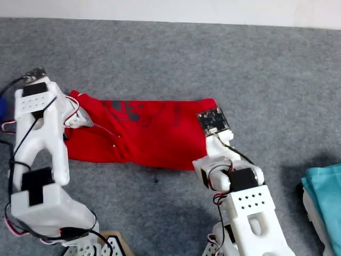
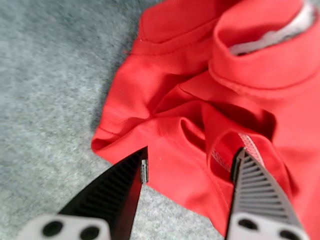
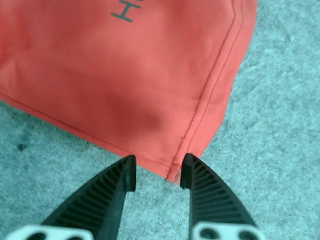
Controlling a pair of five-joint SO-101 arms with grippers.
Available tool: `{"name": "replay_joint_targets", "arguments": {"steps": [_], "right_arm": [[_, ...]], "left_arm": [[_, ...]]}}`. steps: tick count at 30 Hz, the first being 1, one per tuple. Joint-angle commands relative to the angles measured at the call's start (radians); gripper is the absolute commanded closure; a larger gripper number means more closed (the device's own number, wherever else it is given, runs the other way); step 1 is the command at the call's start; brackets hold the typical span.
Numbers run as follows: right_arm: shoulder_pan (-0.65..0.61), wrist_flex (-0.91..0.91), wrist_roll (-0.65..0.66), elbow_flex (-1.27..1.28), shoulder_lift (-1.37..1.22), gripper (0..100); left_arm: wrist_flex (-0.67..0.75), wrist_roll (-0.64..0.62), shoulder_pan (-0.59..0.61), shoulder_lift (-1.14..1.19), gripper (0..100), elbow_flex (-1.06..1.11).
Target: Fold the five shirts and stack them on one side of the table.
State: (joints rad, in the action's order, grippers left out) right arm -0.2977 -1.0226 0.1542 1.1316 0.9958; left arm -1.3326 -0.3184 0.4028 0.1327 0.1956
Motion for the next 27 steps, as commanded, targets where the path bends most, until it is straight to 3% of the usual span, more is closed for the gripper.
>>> {"name": "replay_joint_targets", "arguments": {"steps": [1, 5, 14, 27], "right_arm": [[-0.008, 0.021, -0.005, -0.013, 0.015, 84.3], [-0.008, 0.021, -0.005, -0.015, 0.015, 84.3], [-0.008, 0.019, -0.005, -0.013, 0.015, 84.3], [-0.008, 0.018, -0.005, -0.010, 0.015, 84.3]], "left_arm": [[0.023, -0.009, -0.018, 0.039, 72, -0.012], [0.028, -0.006, -0.018, 0.056, 75, 0.007], [0.144, 0.097, -0.022, 0.058, 99, 0.027], [0.153, 0.112, -0.022, 0.045, 99, 0.082]]}}
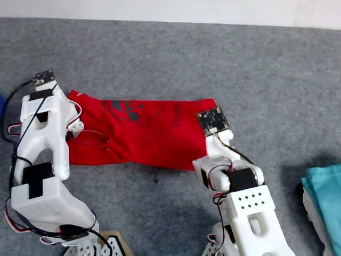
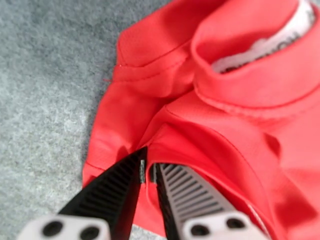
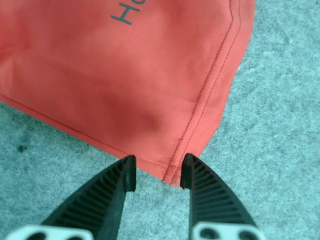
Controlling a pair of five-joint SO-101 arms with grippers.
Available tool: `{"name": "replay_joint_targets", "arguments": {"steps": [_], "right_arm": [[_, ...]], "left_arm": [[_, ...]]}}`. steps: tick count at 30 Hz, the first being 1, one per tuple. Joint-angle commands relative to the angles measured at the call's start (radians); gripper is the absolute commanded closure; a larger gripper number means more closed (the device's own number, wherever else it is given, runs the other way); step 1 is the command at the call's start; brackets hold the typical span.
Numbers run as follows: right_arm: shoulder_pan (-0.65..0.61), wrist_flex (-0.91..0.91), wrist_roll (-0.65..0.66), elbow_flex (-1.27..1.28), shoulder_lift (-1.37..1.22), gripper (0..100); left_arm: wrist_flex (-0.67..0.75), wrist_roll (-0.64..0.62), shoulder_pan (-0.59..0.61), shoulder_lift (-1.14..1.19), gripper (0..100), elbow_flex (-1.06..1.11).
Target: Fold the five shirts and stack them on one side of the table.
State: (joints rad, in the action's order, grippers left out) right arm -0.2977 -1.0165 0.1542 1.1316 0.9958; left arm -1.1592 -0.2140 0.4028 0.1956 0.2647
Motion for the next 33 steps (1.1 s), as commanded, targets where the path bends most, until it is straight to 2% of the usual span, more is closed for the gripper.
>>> {"name": "replay_joint_targets", "arguments": {"steps": [1, 5, 11, 22, 27, 33], "right_arm": [[-0.008, 0.013, -0.005, -0.010, 0.015, 84.3], [-0.008, 0.015, -0.005, -0.010, 0.015, 84.3], [-0.008, 0.015, -0.005, -0.010, 0.015, 84.3], [-0.008, 0.015, -0.005, -0.008, 0.015, 84.3], [-0.008, 0.010, -0.006, -0.008, 0.015, 84.3], [-0.008, 0.010, -0.009, -0.008, 0.015, 84.3]], "left_arm": [[-0.046, 0.008, -0.022, -0.018, 99, 0.018], [-0.138, 0.011, -0.016, -0.019, 99, 0.025], [-0.192, 0.011, -0.016, -0.056, 99, 0.028], [-0.209, 0.011, -0.015, -0.512, 99, 0.292], [-0.275, 0.109, -0.021, -0.673, 99, 0.334], [-0.290, 0.107, -0.019, -0.774, 99, 0.328]]}}
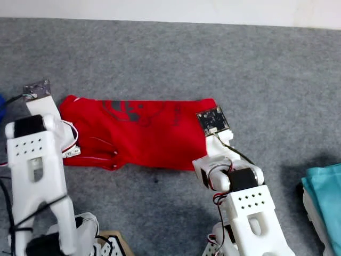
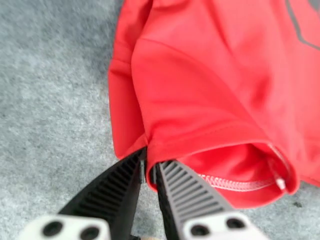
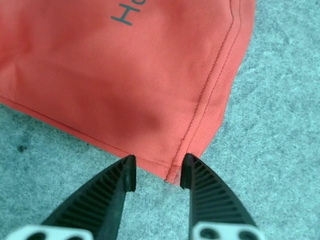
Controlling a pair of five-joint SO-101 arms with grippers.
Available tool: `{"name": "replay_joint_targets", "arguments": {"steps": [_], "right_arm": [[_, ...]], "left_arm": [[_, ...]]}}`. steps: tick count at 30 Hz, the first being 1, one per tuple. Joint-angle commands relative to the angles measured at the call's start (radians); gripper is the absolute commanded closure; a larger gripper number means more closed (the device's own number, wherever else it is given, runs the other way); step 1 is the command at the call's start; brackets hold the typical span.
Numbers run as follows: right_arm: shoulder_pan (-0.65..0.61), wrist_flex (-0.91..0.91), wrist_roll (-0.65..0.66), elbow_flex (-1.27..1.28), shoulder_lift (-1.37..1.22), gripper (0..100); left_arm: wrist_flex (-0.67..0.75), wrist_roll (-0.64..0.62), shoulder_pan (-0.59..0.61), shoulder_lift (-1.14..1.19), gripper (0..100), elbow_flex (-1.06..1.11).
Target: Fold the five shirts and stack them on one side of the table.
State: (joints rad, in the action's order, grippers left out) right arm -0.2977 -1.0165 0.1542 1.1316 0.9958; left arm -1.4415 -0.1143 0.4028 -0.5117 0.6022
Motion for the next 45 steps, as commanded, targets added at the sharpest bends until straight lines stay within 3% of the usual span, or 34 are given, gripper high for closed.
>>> {"name": "replay_joint_targets", "arguments": {"steps": [1, 6, 23, 35, 42, 45], "right_arm": [[-0.008, 0.010, -0.009, -0.008, 0.015, 84.3], [-0.008, 0.008, -0.009, -0.007, 0.015, 84.3], [-0.008, 0.007, -0.006, -0.007, 0.008, 84.3], [-0.008, 0.008, -0.006, -0.007, 0.008, 84.3], [-0.008, 0.008, -0.006, -0.005, 0.008, 84.3], [-0.008, 0.008, -0.006, -0.005, 0.008, 84.3]], "left_arm": [[-0.006, 0.008, -0.021, -0.068, 99, -0.016], [-0.005, 0.006, -0.022, 0.019, 99, -0.166], [-0.006, -0.057, -0.104, 0.661, 99, -0.722], [0.089, -0.055, -0.051, 0.941, 99, -0.751], [0.086, -0.084, -0.004, 0.940, 83, -0.753], [0.038, -0.106, 0.001, 0.880, 81, -0.759]]}}
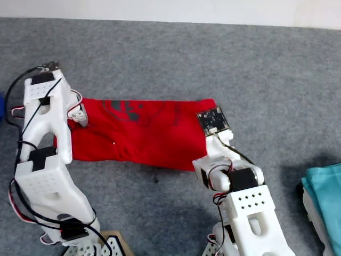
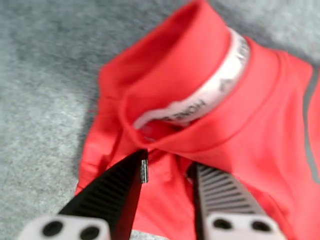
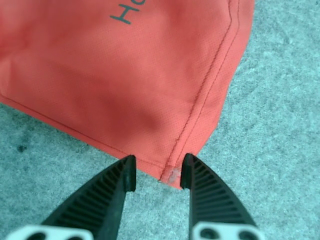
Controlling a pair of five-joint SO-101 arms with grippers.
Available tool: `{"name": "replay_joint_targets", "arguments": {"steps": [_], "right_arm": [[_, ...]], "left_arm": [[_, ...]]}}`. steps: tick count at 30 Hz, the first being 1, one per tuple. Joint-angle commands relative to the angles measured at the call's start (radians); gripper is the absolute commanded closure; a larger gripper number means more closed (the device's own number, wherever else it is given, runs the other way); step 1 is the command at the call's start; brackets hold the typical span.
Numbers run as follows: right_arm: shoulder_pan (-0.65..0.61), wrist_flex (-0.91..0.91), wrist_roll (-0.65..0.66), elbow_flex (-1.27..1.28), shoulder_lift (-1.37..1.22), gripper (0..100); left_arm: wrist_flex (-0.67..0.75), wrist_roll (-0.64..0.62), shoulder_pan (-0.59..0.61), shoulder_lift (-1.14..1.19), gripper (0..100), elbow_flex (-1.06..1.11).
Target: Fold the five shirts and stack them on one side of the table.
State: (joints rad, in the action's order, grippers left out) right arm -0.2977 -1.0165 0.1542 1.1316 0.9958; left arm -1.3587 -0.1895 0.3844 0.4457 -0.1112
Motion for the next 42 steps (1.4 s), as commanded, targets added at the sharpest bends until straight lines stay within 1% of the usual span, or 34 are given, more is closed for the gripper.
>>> {"name": "replay_joint_targets", "arguments": {"steps": [1, 3, 6, 8, 10, 13, 15, 20, 22, 26, 29, 31, 35, 37, 42], "right_arm": [[-0.008, 0.008, -0.006, -0.005, 0.008, 84.3], [-0.008, 0.008, -0.008, -0.005, 0.008, 84.3], [-0.008, 0.007, -0.009, -0.005, 0.010, 84.3], [-0.008, 0.007, -0.011, -0.005, 0.012, 84.3], [-0.008, -0.001, -0.011, -0.007, 0.013, 84.3], [0.002, -0.001, -0.012, -0.016, 0.013, 84.3], [0.036, 0.001, -0.012, -0.019, 0.013, 84.3], [0.088, 0.001, -0.031, -0.068, 0.004, 84.3], [0.093, 0.002, -0.057, -0.082, 0.004, 84.1], [0.087, 0.001, -0.061, -0.125, 0.004, 84.0], [0.064, 0.001, -0.063, -0.137, 0.004, 84.0], [0.041, 0.001, -0.063, -0.131, 0.004, 84.0], [0.021, 0.001, -0.063, -0.105, 0.004, 84.0], [0.021, 0.001, -0.063, -0.102, 0.004, 84.0], [0.024, 0.001, -0.063, -0.102, 0.004, 84.0]], "left_arm": [[-0.080, -0.031, 0.019, -0.108, 82, -0.050], [-0.132, -0.029, 0.018, -0.197, 85, -0.050], [-0.195, -0.029, 0.018, -0.335, 86, -0.039], [-0.226, -0.029, 0.018, -0.390, 86, -0.031], [-0.227, -0.029, 0.019, -0.415, 86, -0.005], [-0.187, -0.029, 0.028, -0.410, 86, 0.045], [-0.141, -0.031, 0.033, -0.397, 86, 0.074], [-0.061, -0.031, 0.035, -0.349, 86, 0.088], [-0.060, -0.031, 0.030, -0.321, 86, 0.096], [-0.054, -0.028, 0.031, -0.255, 86, 0.153], [-0.052, 0.034, 0.059, -0.225, 86, 0.157], [-0.052, 0.052, 0.074, -0.232, 86, 0.147], [-0.061, 0.051, 0.074, -0.294, 85, 0.079], [-0.071, 0.048, 0.067, -0.335, 83, 0.062], [-0.080, 0.046, 0.053, -0.403, 72, 0.070]]}}
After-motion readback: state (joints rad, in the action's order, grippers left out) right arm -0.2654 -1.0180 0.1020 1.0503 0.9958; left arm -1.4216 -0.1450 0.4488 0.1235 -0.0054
